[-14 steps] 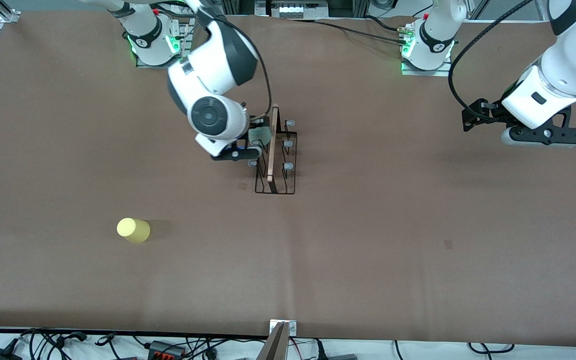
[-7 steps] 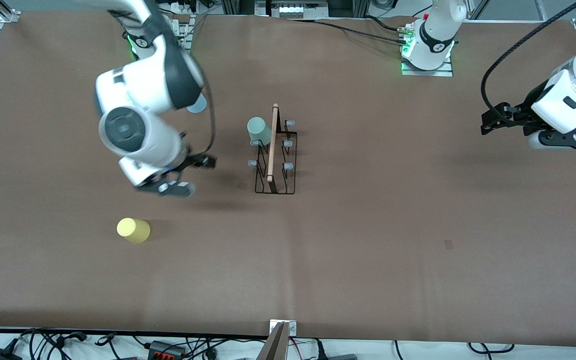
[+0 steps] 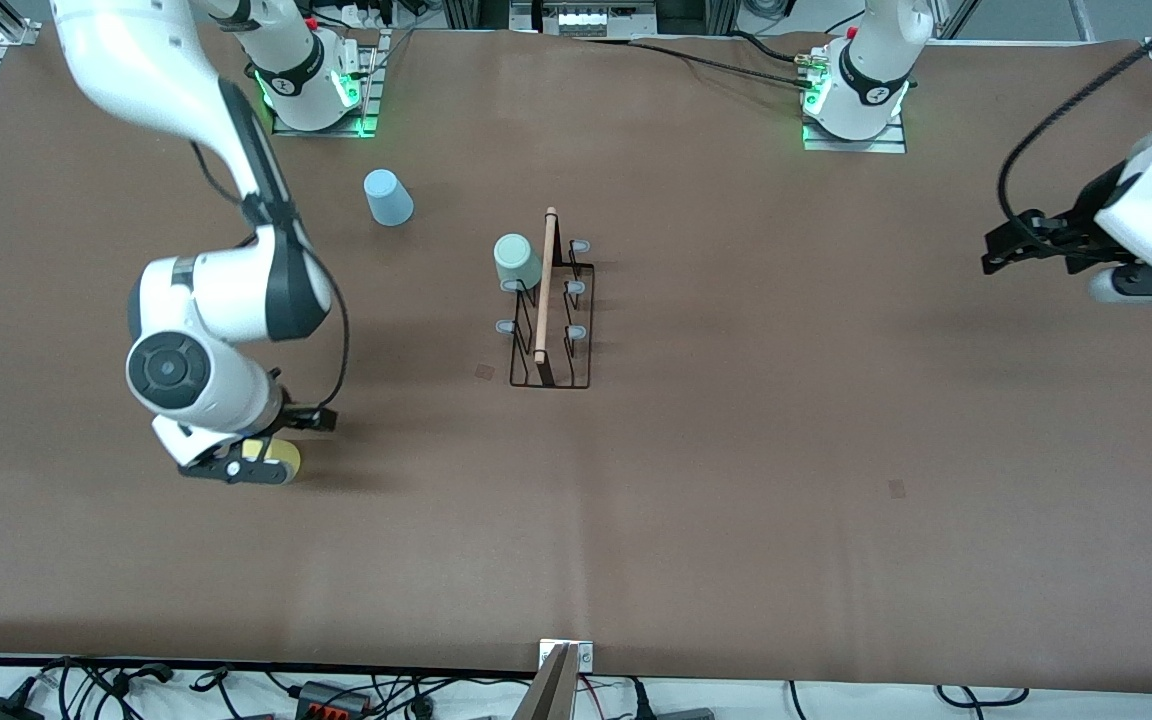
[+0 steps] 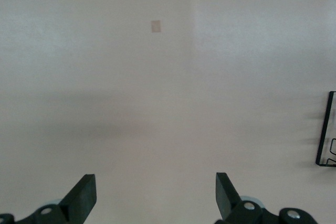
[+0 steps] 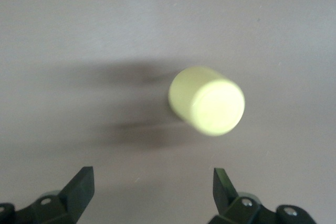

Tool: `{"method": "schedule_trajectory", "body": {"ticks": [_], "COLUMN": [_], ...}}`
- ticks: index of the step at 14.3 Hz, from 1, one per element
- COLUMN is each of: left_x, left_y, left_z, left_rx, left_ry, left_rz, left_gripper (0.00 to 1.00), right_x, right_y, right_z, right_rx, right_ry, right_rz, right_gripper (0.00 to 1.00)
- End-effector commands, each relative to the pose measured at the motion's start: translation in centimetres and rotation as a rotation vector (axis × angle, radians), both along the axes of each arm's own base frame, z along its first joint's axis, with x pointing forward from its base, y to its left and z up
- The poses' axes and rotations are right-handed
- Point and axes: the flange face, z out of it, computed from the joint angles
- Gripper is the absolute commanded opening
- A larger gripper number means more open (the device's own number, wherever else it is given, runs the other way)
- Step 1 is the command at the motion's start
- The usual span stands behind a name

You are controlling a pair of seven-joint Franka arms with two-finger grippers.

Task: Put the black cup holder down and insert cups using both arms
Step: 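Release the teal cup and move the right gripper to the yellow cup, then grasp the yellow cup with the right gripper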

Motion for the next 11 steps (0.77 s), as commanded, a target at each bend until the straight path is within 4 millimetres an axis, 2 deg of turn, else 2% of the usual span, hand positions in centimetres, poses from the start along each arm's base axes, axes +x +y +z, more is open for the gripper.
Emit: {"method": "schedule_trajectory", "body": {"ticks": [1,4,6,8,11], "left_x": [0.0,-0.1,-0.1,-0.6,-0.6], "left_y": [-0.6,-2.3,-2.4,-3.3,-3.4], "left_z": [0.3,0.6,0.7,0.8,0.6], "left_rx": [0.016,0.016,0.011,0.014,0.018], "left_ry": [-0.005,-0.01,-0.009,0.012,0.018], "left_rz": [-0.033,-0.039,0.003,0.014,0.037], "left_gripper": [1.0,1.0,1.0,1.0,1.0], "right_x": [1.2,1.3,2.0,2.1,2.2], "right_y": [-3.0,-4.1,-5.6,-6.1,-7.3], "right_z": [-1.0,-2.7,-3.2,-4.1,-4.5], "right_rx": [0.044,0.117,0.123,0.121,0.123], "right_ry": [-0.004,0.018,-0.025,-0.026,-0.021], "right_rz": [0.02,-0.007,-0.018,0.01,0.014], "right_gripper": [1.0,1.0,1.0,1.0,1.0]}}
